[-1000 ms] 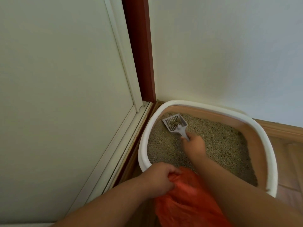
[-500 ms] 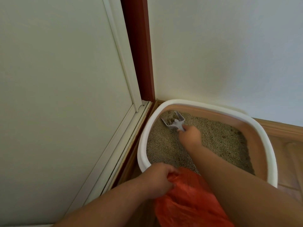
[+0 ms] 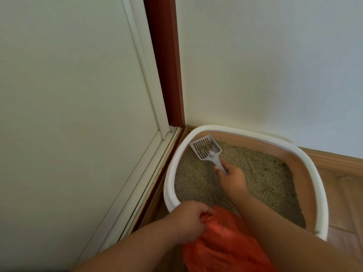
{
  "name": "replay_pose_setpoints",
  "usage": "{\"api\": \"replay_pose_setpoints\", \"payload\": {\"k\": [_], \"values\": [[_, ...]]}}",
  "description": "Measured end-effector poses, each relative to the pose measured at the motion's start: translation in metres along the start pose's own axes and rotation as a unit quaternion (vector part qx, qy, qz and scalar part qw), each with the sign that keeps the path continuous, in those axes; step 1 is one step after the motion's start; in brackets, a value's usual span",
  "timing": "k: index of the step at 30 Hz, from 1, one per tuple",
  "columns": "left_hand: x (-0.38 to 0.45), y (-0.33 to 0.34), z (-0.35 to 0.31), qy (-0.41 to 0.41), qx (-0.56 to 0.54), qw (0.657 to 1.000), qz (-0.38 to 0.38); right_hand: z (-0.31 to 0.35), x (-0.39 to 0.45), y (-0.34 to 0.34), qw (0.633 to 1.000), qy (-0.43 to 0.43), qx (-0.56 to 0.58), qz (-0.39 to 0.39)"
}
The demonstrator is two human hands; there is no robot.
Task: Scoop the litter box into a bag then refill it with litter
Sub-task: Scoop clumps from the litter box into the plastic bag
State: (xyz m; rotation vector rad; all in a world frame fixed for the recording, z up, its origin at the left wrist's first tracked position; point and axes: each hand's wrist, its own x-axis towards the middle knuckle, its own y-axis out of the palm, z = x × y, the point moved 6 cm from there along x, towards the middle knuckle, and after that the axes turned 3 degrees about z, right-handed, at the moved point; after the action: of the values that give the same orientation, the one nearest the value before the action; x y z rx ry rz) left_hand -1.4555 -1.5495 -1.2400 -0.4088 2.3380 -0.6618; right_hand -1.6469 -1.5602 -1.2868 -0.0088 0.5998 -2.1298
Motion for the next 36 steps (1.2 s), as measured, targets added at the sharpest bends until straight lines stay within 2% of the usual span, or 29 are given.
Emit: {"api": "replay_pose_setpoints", "payload": {"k": [5, 10, 15, 20, 23, 28, 36], "values": [[-0.003, 0.000, -0.006, -0.010, 0.019, 1.000, 0.005, -0.008, -0.023, -0.047, 0.999, -0.008, -0.038, 0.034], [-0.010, 0.005, -0.029, 0.014, 0.040, 0.999, -0.008, -0.010, -0.036, -0.103, 0.997, -0.032, -0.077, -0.006], [-0.018, 0.014, -0.061, 0.046, 0.059, 0.997, 0.023, -0.013, -0.058, -0.123, 0.993, -0.044, -0.101, 0.038], [-0.029, 0.004, -0.071, 0.060, 0.064, 0.996, 0.014, -0.004, -0.074, -0.154, 0.993, -0.051, -0.097, 0.044], [-0.033, 0.001, -0.069, 0.042, 0.068, 0.996, 0.042, 0.001, -0.083, -0.176, 0.995, -0.050, -0.085, 0.034], [-0.039, 0.001, -0.070, -0.003, 0.082, 0.993, 0.090, 0.006, -0.094, -0.204, 0.993, -0.038, -0.073, 0.083], [-0.036, -0.009, -0.073, -0.029, -0.046, 0.997, 0.053, 0.045, -0.120, -0.228, 0.982, -0.081, -0.087, 0.149]]}}
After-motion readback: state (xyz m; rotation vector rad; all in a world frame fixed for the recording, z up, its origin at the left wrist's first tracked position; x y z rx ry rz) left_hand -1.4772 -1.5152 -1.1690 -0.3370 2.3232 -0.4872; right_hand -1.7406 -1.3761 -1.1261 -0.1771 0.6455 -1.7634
